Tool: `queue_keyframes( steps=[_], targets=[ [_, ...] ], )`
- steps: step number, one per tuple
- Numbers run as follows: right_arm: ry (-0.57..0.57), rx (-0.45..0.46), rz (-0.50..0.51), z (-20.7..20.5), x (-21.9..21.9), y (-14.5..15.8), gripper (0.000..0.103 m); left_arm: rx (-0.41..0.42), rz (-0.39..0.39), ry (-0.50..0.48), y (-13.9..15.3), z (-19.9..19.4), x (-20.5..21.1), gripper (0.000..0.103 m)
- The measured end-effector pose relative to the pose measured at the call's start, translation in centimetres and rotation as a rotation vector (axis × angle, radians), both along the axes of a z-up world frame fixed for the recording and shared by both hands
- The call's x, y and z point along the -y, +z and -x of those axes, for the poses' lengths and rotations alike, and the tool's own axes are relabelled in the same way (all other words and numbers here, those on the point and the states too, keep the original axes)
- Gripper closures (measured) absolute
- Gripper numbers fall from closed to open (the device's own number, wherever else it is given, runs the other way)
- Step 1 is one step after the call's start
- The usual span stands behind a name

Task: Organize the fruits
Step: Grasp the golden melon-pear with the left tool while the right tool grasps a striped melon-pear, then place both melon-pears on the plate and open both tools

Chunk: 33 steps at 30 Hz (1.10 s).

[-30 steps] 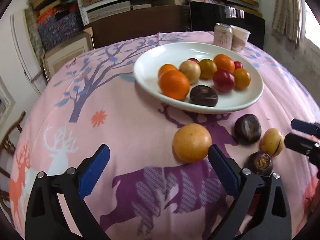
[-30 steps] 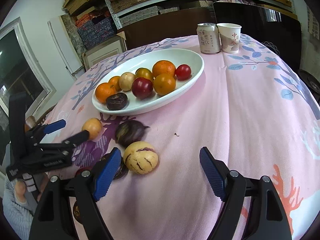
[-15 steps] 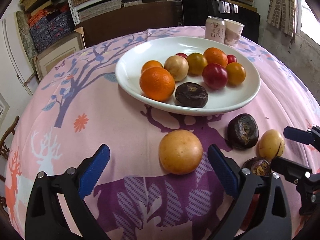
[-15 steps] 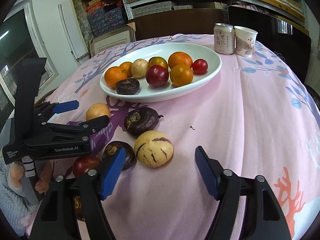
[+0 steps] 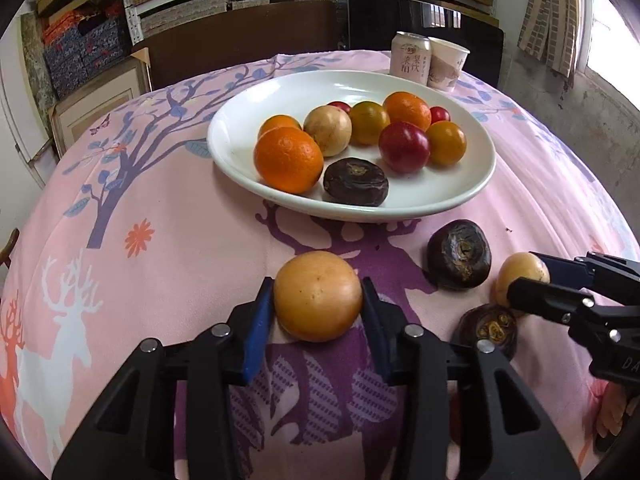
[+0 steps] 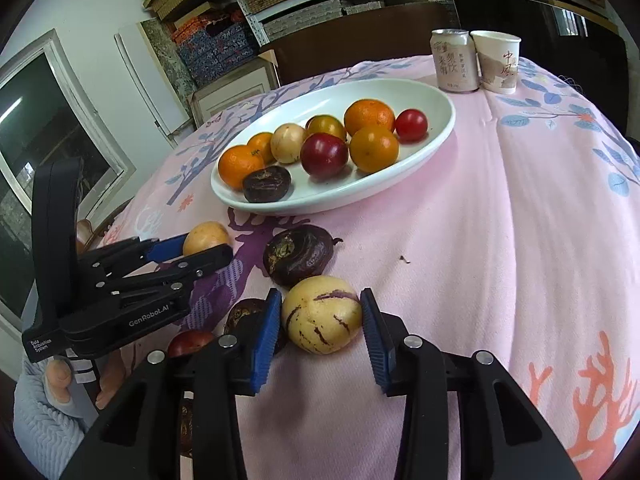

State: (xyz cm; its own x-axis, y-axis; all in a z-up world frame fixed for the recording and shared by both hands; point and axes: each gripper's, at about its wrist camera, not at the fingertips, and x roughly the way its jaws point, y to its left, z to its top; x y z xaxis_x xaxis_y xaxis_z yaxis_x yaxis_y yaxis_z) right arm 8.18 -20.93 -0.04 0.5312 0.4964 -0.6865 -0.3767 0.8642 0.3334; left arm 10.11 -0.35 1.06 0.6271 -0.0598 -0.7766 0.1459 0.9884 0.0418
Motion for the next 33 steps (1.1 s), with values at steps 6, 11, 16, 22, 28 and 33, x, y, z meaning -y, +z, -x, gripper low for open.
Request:
queue_keyframes(
  steps=[6,11,16,22,28,33],
  targets=[
    [-0.070,0.072,-0.029,1.0,2.0,1.7,0.062,0.070,0.063,0.030,2.6,1.8,-1.2,0.061],
    [-0.097,0.092,-0.070,-0.5,3.0,3.6,0.062,0.124,0.077,0.041,5.6,0.7,-1.5,0.061],
    [-0.098,0.137,-0.055,-4.0,2.1,6.5,0.062,0.129,0.117,0.059,7.5,-3.2,-1.3,0.061],
    [-0.069,0.102,-0.101,-8.1,-0.1,5.5,0.061,0.090,0.158,0.067,6.4,-7.9,-0.5,0.056],
    [-0.100,0.082,-0.119,-8.3,0.8,4.2,0.042,0.119,0.161,0.081,5.9,-7.7,-0.9,0.024],
    [-0.133,0.107,-0.130,-6.0,2.6,4.7,0.035,0.119,0.162,0.097,6.0,-4.8,-2.1,0.020]
  ],
)
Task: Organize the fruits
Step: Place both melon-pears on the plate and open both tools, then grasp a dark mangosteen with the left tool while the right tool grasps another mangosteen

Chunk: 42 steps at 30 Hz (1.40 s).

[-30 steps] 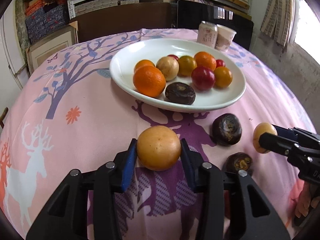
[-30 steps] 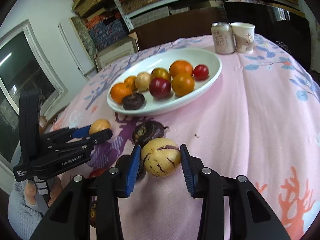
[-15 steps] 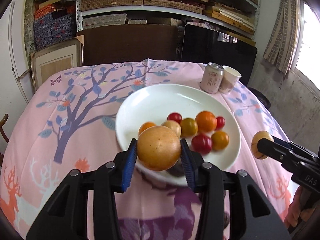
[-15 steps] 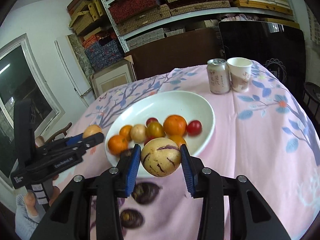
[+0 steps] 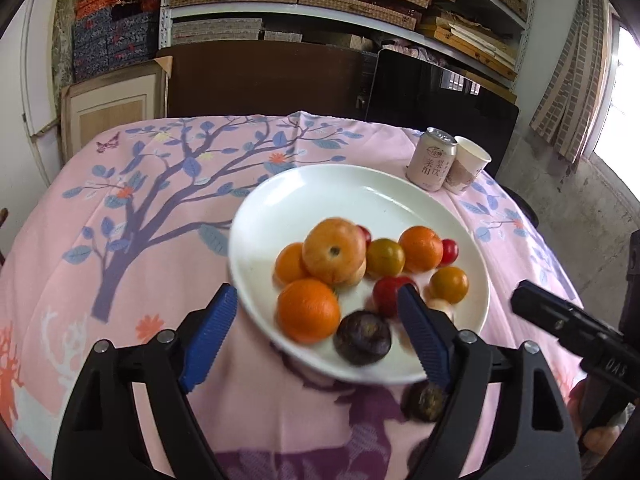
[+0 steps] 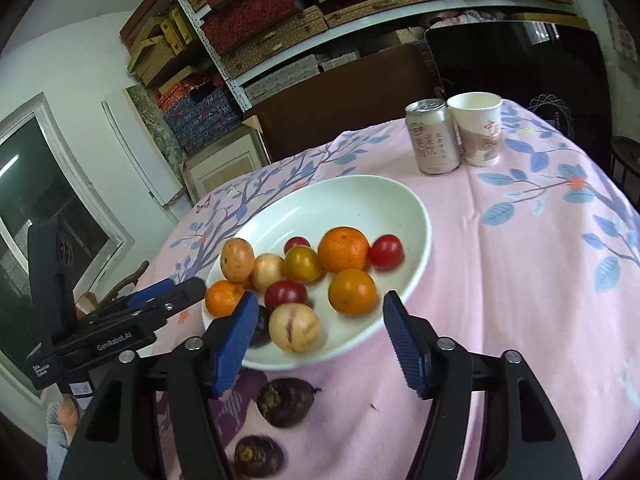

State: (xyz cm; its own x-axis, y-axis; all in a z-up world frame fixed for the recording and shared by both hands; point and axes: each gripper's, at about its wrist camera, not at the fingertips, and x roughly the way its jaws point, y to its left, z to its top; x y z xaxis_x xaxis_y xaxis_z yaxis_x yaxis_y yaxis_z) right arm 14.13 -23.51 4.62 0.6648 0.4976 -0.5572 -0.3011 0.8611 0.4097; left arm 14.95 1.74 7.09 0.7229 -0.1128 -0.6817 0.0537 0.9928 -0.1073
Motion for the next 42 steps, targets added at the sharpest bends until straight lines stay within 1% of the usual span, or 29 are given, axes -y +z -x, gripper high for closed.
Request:
queue_keyframes(
  steps=[2,6,8,10,13,15,18,23,27,29,30,31,34,36,38,40,42],
  targets=[
    [-0.009,-0.005,0.000,1.5,0.7,-0.5,0.034,0.002,-0.028,0.014,-0.4,1.8,-0.4,0.014],
    [0.006,-0.056,0.018,3.4,0.6,-2.2,0.032,-0.034,-0.077,0.041,-2.0,4.8,-1.1,0.014],
    [0.032,-0.061,0.058,3.9,-0.5,-2.7,0.032,-0.047,-0.089,0.066,-2.4,5.8,-1.6,0.014],
    [0.055,-0.051,0.113,4.2,-1.9,-2.9,0.032,-0.050,-0.080,0.082,-2.5,6.6,-2.2,0.014],
    [0.080,-0.038,0.191,4.6,-3.9,-3.4,0.032,-0.027,-0.095,0.108,-2.2,7.8,-2.6,0.014],
    [0.090,-0.029,0.252,4.6,-5.4,-3.7,0.032,-0.013,-0.097,0.115,-1.8,8.1,-2.7,0.012],
    [0.102,-0.020,0.308,4.6,-6.9,-4.0,0.032,-0.010,-0.094,0.114,-1.6,8.1,-2.7,0.012],
    [0.097,-0.026,0.346,3.8,-7.8,-4.3,0.032,-0.012,-0.076,0.107,-1.4,8.0,-2.8,0.012],
    [0.103,-0.073,0.346,2.8,-7.9,-4.9,0.032,-0.008,-0.070,0.095,-1.3,8.0,-2.6,0.011],
    [0.109,-0.085,0.355,2.6,-8.0,-5.2,0.036,-0.017,-0.076,0.086,-1.5,7.9,-2.3,0.011],
    [0.120,-0.079,0.354,2.7,-8.0,-5.1,0.050,-0.019,-0.081,0.082,-1.6,7.9,-2.2,0.011],
    [0.136,-0.077,0.362,2.8,-8.0,-5.0,0.054,-0.020,-0.084,0.076,-1.7,7.9,-2.0,0.011],
    [0.121,-0.066,0.406,3.2,-7.0,-4.6,0.055,-0.010,-0.090,0.046,-1.9,8.1,-1.2,0.011],
    [0.072,-0.063,0.395,3.3,-5.0,-4.2,0.055,-0.004,-0.097,0.004,-2.0,8.3,-0.2,0.011],
    [0.002,-0.055,0.344,3.3,-2.2,-3.3,0.055,-0.002,-0.105,-0.060,-2.1,8.4,1.4,0.011],
    [-0.059,-0.065,0.273,2.8,0.4,-2.8,0.055,-0.003,-0.139,-0.120,-2.3,8.5,3.5,0.011],
    [-0.096,-0.075,0.213,2.4,2.0,-2.6,0.055,-0.018,-0.193,-0.186,-2.9,8.5,6.1,0.011]
  ],
)
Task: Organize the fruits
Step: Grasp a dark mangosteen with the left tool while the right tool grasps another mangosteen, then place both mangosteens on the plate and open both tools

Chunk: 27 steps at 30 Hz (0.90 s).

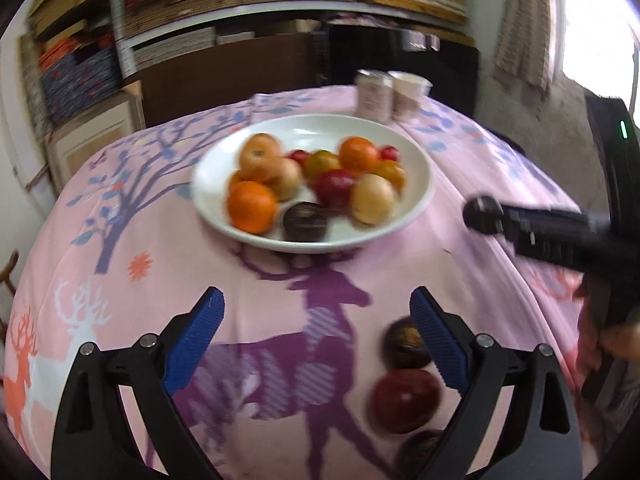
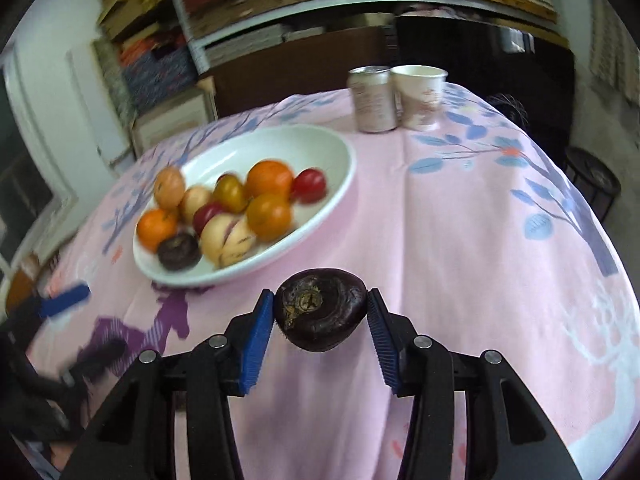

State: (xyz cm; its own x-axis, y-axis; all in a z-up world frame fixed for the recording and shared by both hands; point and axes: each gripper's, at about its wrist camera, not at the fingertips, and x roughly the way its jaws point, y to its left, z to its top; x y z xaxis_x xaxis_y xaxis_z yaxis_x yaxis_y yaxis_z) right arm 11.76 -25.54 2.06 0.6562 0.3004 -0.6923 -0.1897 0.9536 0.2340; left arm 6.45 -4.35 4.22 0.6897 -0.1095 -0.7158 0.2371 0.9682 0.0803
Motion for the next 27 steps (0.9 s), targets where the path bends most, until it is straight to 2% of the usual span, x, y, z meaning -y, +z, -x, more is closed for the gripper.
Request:
queue_keyframes(
  steps=[4,8,10,11,13,14,18,22,27],
  targets=[
    [-0.012,-0.007,-0.055,-0.2,1.0,0.0,0.055,-0.036,-0.098,-0.084,-1.6,0.2,3.7,0.011],
    [-0.001,-0.008,-0.073,0.0,0.7,0.2,0.055,-0.105,-0.107,-0.115,-3.2,-0.1,4.7,0.012],
    [-0.002,-0.007,-0.082,0.0,0.8,0.3,0.055,-0.154,-0.072,-0.112,-3.9,-0.9,4.5,0.024],
    [-0.004,-0.007,-0.086,0.0,0.9,0.3,0.055,-0.190,-0.041,-0.116,-4.2,-1.4,4.2,0.037],
    [-0.005,-0.012,-0.097,0.0,1.0,0.3,0.055,-0.207,0.011,-0.108,-4.0,-1.9,3.5,0.043],
    [-0.005,-0.016,-0.105,0.0,1.1,0.2,0.055,-0.213,0.023,-0.110,-4.0,-1.9,3.4,0.050],
    [-0.006,-0.022,-0.115,0.0,1.1,0.1,0.055,-0.223,0.045,-0.117,-3.9,-1.5,3.0,0.062],
    [-0.009,-0.021,-0.117,0.0,1.2,0.1,0.055,-0.213,0.073,-0.096,-3.3,-1.1,2.0,0.062],
    [-0.001,-0.017,-0.108,0.0,0.9,0.1,0.055,-0.112,0.082,0.017,-1.3,-1.0,-1.5,0.063]
  ],
)
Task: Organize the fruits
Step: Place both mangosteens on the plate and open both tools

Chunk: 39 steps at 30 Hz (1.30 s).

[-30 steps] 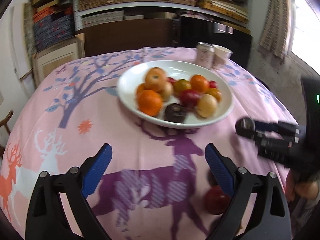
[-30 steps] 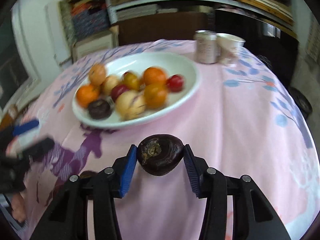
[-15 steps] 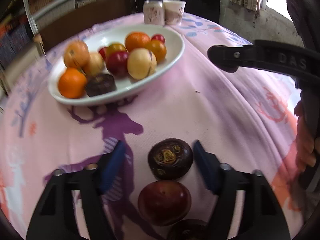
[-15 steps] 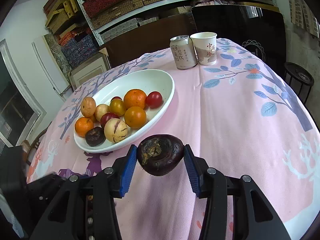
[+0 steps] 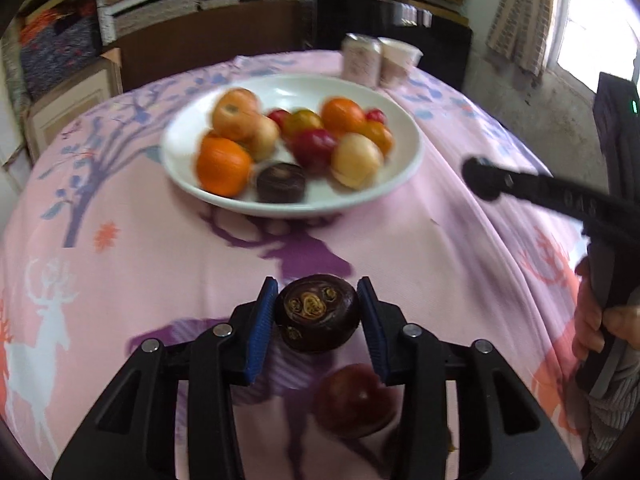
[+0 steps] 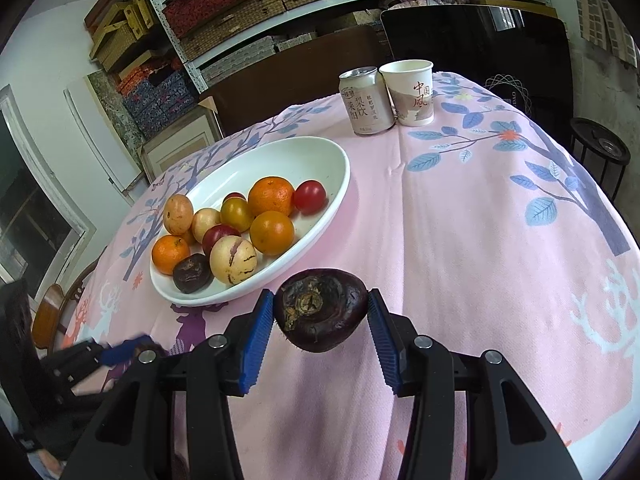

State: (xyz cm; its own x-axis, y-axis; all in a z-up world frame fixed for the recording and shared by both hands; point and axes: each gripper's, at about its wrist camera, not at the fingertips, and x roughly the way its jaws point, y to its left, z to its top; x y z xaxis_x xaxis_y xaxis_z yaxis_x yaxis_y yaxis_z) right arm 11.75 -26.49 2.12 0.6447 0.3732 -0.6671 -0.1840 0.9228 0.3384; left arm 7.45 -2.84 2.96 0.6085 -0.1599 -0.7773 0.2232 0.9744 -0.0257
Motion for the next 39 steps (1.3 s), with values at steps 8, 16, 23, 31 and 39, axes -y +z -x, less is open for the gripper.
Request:
queue_keyframes(
  steps=[8,16,23,31,39],
  targets=[
    [0.077,0.054,0.013,1.2,-2.5,0.6,0.055,0.098,0.053,0.133,3.4,-1.0,-4.5,0.063],
    [0.102,0.123,0.023,-3.3,-5.0,5.6,0.055,0.148,0.077,0.159,8.2,-8.3,-4.9,0.063],
    [0.086,0.085,0.046,-10.9,-7.4,5.1,0.055,0.076,0.076,0.199,5.6,-17.0,-5.8,0.063],
    [0.063,0.017,0.096,-15.4,-8.8,3.0,0.048,0.042,0.094,0.219,3.2,-20.6,-6.4,0.039],
    [0.077,0.077,0.060,-7.9,-6.6,4.8,0.034,0.093,0.114,0.246,6.2,-13.3,-7.4,0.026]
  ],
)
